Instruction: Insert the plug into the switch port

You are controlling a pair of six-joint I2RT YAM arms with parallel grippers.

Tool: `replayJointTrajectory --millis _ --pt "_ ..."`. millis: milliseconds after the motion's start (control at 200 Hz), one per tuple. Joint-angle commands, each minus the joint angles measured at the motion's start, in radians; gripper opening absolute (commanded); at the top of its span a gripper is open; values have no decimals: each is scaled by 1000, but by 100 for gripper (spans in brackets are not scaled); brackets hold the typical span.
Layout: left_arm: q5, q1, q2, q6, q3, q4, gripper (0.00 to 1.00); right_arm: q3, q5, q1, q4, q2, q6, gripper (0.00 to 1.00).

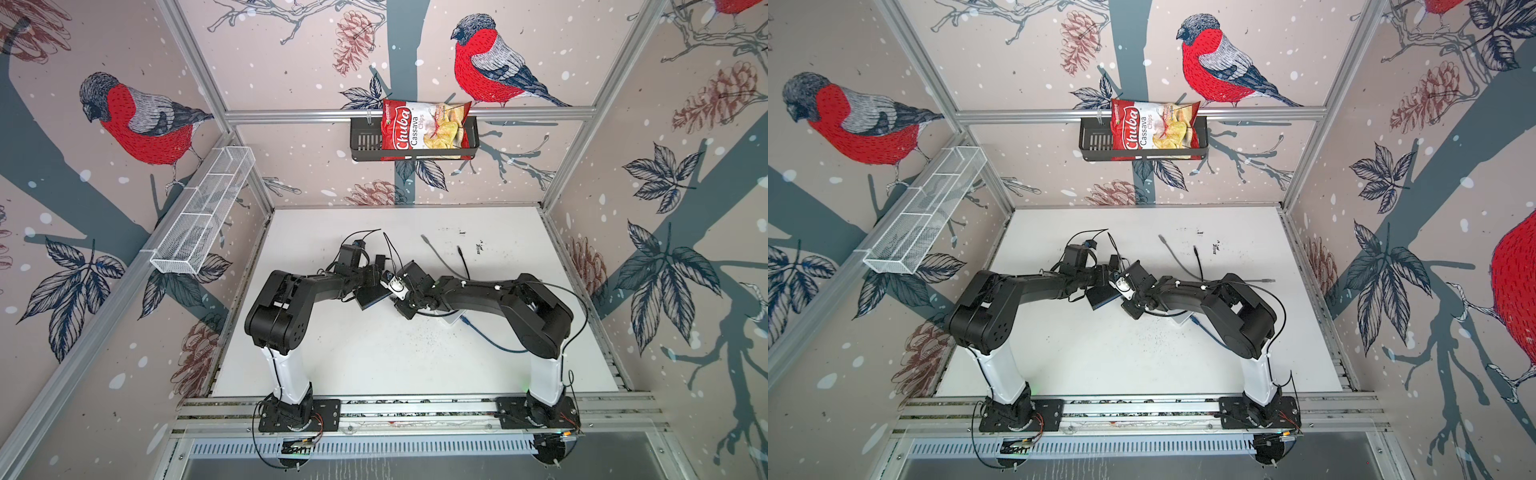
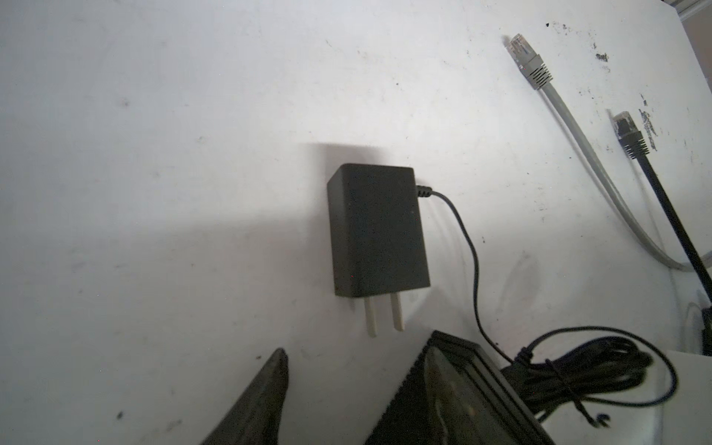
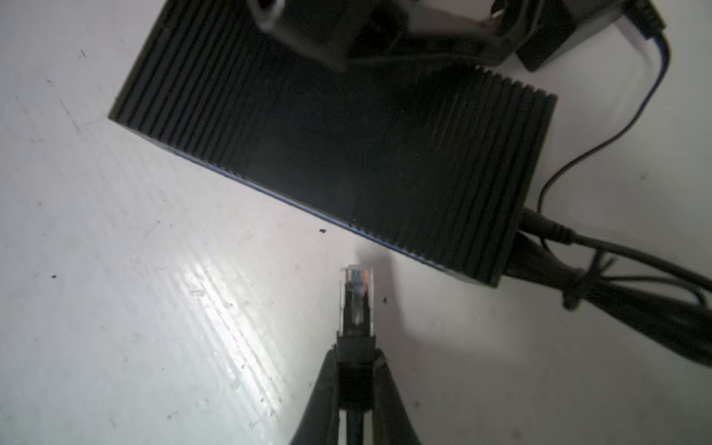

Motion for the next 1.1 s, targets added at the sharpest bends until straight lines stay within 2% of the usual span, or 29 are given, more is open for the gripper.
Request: replayJointTrajectory --millis 0,325,790,1096 --pt "15 -3 4 -11 -10 -135 57 18 -12 9 2 6 8 3" --pt "29 -3 -11 -16 -31 -128 57 70 27 7 9 54 27 3" --pt "28 -24 -28 -14 -48 -150 57 57 115 7 56 48 116 3" --pt "24 -26 -75 -9 -73 -183 56 46 165 9 39 46 125 3"
